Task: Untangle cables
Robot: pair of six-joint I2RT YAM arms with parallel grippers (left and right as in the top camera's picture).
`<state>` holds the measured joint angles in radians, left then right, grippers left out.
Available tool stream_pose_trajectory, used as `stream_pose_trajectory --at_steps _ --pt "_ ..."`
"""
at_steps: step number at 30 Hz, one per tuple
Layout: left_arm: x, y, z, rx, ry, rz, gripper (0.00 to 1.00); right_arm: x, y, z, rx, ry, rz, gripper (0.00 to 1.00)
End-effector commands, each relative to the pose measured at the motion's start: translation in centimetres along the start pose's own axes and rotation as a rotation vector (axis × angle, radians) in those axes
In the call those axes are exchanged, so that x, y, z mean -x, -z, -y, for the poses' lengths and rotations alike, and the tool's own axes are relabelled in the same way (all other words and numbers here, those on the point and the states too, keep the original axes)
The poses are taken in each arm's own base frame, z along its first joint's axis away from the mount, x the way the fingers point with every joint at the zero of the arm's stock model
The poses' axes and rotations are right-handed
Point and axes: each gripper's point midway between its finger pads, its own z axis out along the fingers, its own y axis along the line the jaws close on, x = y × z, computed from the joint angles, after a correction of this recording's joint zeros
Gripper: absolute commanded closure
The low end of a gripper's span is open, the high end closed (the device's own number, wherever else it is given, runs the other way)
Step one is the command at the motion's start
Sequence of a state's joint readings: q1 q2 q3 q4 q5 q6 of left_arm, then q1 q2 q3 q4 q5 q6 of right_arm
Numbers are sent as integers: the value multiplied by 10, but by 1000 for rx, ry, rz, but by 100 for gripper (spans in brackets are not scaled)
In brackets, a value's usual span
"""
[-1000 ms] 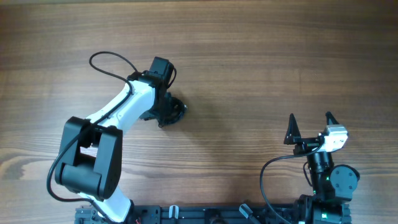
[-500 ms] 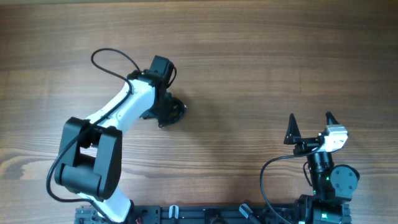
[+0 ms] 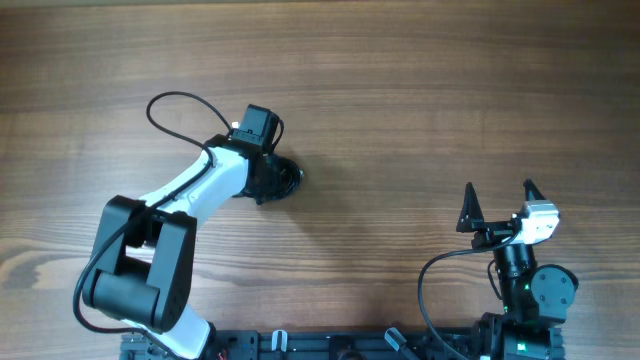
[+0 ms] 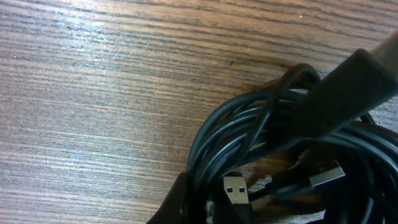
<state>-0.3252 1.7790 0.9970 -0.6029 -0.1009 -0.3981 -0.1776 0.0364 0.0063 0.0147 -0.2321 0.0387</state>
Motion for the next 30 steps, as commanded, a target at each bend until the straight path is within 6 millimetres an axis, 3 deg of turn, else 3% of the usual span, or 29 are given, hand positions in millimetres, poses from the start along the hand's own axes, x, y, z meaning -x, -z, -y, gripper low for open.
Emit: stream_pose_trajectory --at_steps 1,7,11,13,18,20,24,26,28,29,30 --pt "9 19 -7 22 30 30 96 0 0 -1 6 12 0 0" --pt "37 109 10 -119 -246 242 96 0 0 -1 6 13 0 0" --pt "39 151 17 -179 -418 364 96 0 0 -1 6 12 0 0" --pt "36 163 20 -203 -471 393 96 0 0 -1 6 13 0 0" --pt "31 165 24 -234 -504 383 96 3 0 -14 80 -30 10 0" --pt "29 163 23 -232 -505 372 96 1 3 -32 185 -236 -19 0" --pt "21 164 31 -283 -514 350 96 -4 19 -81 444 -918 -253 0" --pt "14 167 43 -360 -530 334 96 -7 21 -85 438 -1147 -334 0" --pt "8 171 54 -437 -544 319 96 -7 20 -83 405 -1307 -368 0" --pt "7 172 56 -451 -547 316 96 -5 18 -80 394 -1305 -346 0" --pt "6 172 57 -454 -548 316 96 3 16 -77 413 -1147 -267 0"
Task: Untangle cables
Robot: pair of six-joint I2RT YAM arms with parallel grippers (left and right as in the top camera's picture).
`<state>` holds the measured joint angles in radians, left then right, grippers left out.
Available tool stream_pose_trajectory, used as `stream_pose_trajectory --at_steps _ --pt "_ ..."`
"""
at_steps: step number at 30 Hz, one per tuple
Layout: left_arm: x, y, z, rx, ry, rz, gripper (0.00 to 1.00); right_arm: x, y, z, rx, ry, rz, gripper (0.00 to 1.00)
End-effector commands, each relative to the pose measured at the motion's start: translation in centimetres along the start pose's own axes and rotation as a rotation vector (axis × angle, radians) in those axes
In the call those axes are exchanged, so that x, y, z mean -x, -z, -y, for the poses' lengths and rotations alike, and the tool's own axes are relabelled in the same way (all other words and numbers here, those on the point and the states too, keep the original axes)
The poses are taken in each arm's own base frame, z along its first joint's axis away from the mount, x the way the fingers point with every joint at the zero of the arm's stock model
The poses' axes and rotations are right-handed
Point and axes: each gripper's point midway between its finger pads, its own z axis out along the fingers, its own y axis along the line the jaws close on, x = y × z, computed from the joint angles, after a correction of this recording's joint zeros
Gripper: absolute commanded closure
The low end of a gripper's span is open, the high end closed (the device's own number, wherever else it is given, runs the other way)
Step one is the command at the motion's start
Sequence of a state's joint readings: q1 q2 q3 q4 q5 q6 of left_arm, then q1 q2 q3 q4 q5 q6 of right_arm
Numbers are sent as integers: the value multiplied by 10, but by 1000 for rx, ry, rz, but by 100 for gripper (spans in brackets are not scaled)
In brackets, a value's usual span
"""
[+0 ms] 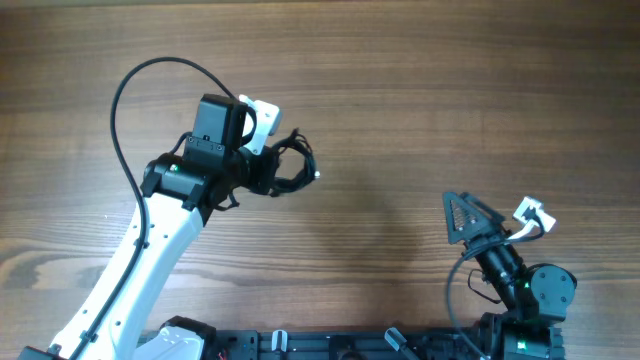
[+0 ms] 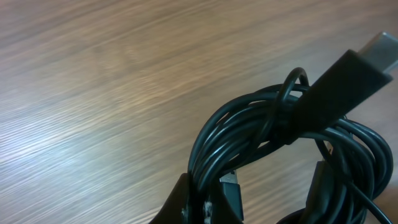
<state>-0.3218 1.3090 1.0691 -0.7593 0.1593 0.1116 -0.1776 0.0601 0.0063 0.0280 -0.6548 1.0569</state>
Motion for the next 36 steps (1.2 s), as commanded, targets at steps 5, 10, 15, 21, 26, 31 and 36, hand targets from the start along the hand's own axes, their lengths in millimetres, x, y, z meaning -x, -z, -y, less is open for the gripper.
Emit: stream_pose_trajectory --at_steps 5,10,15,21,26,31,36 --pt "5 2 21 -119 -21 16 96 1 -1 -17 39 132 -29 1" --pt "6 2 22 -123 -47 25 96 -2 -7 -45 77 141 -163 1" --pt "7 3 25 -139 -263 41 96 1 -27 -55 78 97 -334 0" --pt "15 6 39 -206 -424 105 96 -34 -81 -63 151 69 -660 4" --pt "20 12 60 -329 -432 156 96 -82 -111 -90 334 182 -760 10" --pt "16 15 66 -370 -426 148 96 -115 -123 -101 420 181 -813 19" --pt "16 16 69 -390 -426 151 96 -141 -123 -99 416 170 -867 39"
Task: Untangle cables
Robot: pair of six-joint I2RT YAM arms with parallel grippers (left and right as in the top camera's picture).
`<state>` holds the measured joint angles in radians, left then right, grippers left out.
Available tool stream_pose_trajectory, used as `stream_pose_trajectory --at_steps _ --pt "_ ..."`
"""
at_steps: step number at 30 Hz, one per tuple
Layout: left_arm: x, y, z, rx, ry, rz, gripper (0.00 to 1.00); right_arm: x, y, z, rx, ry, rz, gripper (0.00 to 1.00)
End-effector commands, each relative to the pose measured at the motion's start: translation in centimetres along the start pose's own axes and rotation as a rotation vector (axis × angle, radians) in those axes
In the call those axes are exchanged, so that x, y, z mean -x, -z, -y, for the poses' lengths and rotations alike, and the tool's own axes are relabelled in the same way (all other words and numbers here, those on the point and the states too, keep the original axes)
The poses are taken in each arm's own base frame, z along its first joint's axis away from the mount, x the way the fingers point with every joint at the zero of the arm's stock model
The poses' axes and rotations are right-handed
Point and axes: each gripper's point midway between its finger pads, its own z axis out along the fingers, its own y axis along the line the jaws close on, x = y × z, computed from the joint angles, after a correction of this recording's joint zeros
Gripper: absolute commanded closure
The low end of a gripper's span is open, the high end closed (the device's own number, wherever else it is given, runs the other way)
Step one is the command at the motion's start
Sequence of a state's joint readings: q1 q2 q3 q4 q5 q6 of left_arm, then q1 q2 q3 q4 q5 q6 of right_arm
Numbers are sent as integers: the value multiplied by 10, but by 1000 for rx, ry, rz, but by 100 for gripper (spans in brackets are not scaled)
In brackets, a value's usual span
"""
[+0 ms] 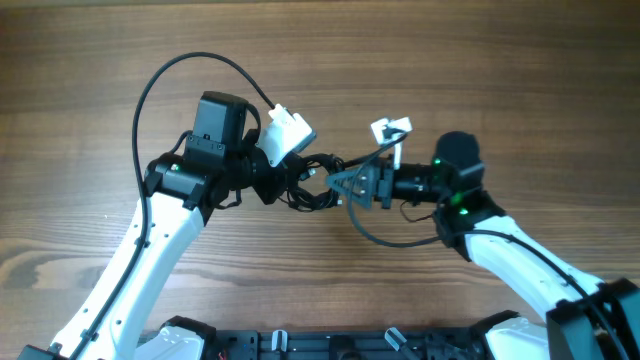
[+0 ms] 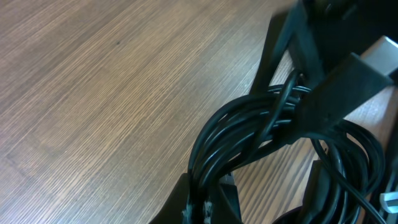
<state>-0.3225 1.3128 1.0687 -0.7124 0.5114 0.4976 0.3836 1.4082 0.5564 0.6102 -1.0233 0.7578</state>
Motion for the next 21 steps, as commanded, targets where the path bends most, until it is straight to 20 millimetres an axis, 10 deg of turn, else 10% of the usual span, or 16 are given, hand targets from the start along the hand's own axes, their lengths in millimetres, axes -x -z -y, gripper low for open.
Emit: stream_pose_trajectory --at_steps 1,5,14,18,21 --pt "8 2 10 -50 -31 33 96 -4 -11 -1 4 1 -16 46" --pt "7 2 10 -51 -24 30 85 8 -11 6 -45 -37 50 94" --pt "23 29 -18 65 365 125 43 38 -3 35 -198 -164 241 96" --pt "19 42 -36 85 799 174 0 42 -1 38 -217 -184 272 95" --pt "15 43 -37 62 1034 175 0 42 -1 38 -217 -181 272 95"
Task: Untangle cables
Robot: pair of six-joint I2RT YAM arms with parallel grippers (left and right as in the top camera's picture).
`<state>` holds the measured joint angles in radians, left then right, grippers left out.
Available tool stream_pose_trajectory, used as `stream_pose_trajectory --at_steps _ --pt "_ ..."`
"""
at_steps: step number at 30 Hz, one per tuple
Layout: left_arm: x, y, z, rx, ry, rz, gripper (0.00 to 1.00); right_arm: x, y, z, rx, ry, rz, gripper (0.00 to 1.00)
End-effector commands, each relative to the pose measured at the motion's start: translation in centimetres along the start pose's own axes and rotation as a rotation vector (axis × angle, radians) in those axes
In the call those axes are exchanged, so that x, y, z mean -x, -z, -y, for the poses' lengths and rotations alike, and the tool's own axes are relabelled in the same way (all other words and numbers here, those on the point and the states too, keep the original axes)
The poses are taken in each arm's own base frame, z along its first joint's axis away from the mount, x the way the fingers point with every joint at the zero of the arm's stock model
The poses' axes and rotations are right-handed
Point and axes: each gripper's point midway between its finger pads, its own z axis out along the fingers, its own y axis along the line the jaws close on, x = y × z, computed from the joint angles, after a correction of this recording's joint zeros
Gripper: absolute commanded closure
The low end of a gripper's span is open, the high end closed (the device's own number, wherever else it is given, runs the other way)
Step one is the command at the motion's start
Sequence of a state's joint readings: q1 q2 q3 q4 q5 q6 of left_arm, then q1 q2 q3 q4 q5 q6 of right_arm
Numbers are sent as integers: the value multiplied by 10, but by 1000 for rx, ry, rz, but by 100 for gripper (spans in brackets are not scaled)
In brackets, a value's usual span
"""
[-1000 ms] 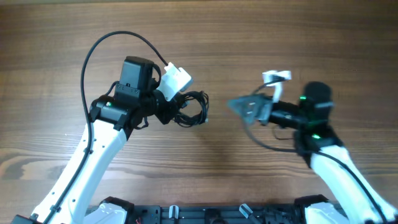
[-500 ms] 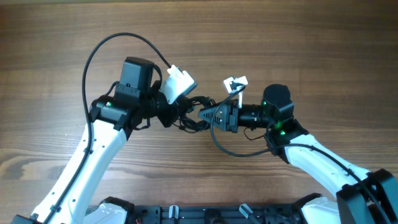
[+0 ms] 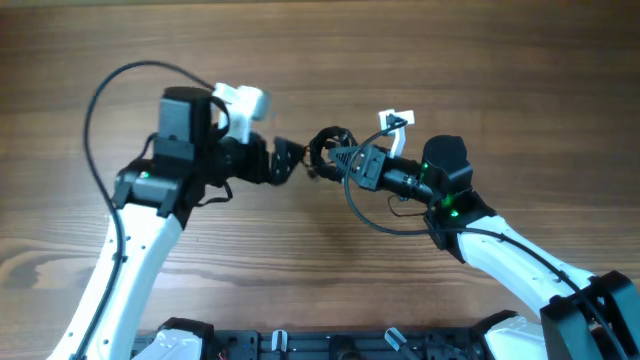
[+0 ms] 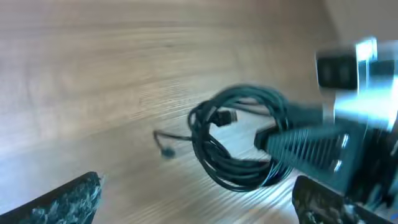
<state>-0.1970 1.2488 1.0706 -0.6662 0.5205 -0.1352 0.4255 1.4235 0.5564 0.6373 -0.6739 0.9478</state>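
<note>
The black cable bundle [image 3: 324, 150] is a tight coil held above the table, with a USB plug [image 4: 227, 116] showing inside the loop and a loose end [image 4: 165, 149] sticking out to the left. My right gripper [image 3: 338, 160] is shut on the coil's right side; in the left wrist view its ribbed finger [image 4: 305, 146] lies across the strands. My left gripper [image 3: 287, 161] is open just left of the coil and not touching it. The left wrist view shows its fingers [image 4: 68, 199] spread wide, with the bundle [image 4: 239, 146] ahead of them.
The wooden table [image 3: 480, 70] lies under both arms. The left arm's own black wire [image 3: 100, 90] arcs up at the far left, and the right arm's wire [image 3: 375, 222] loops below its wrist. The arm bases stand at the front edge.
My left gripper was shut on the bundle; now it is open and drawn back to the left. The bundle stays in my right gripper, a little farther from the front edge.
My left gripper was down on the coiled bundle on the table while the right arm stood parked at the front right. Then the left held the bundle up off the table. Then the right gripper was at the bundle. Now only the right holds it.
</note>
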Motion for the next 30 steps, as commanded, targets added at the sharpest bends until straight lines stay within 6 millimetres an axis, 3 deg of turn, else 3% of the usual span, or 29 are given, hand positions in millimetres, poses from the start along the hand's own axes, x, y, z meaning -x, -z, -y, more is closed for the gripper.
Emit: stream_pose_trajectory --at_steps 1,2,4,9,13,15,17,18,20,21,24,27,30 --pt "3 7 3 -14 376 3 0 10 -2 1 -12 -11 39 96" --pt "0 5 6 -26 374 -9 3 10 -2 1 -12 -6 40 95" --pt "-4 0 18 -71 365 -42 44 10 -2 1 -13 36 38 95" --pt "-11 -14 39 -147 427 -110 32 10 -2 1 -13 53 38 95" --pt "-23 -38 38 -134 481 -189 34 8 -2 -2 -1 55 26 95" --pt "-30 -50 33 -114 497 -225 43 5 -2 -3 8 55 14 95" --pt "-34 -62 24 -93 514 -247 61 5 -2 -3 10 55 9 95" --pt "-33 -67 21 -90 515 -246 64 5 -2 -3 11 62 9 96" --pt "-29 -75 19 -97 506 -232 80 4 -2 -3 9 67 9 95" --pt "-26 -76 18 -101 502 -224 95 4 -2 -3 8 67 8 95" --pt "-14 -63 18 -140 513 -190 96 2 -2 5 -23 44 2 95" --pt "2 -36 27 -246 522 -154 96 -1 -1 18 -81 8 2 95" --pt "13 -14 31 -280 508 -101 96 -2 -1 19 -85 2 -1 95"
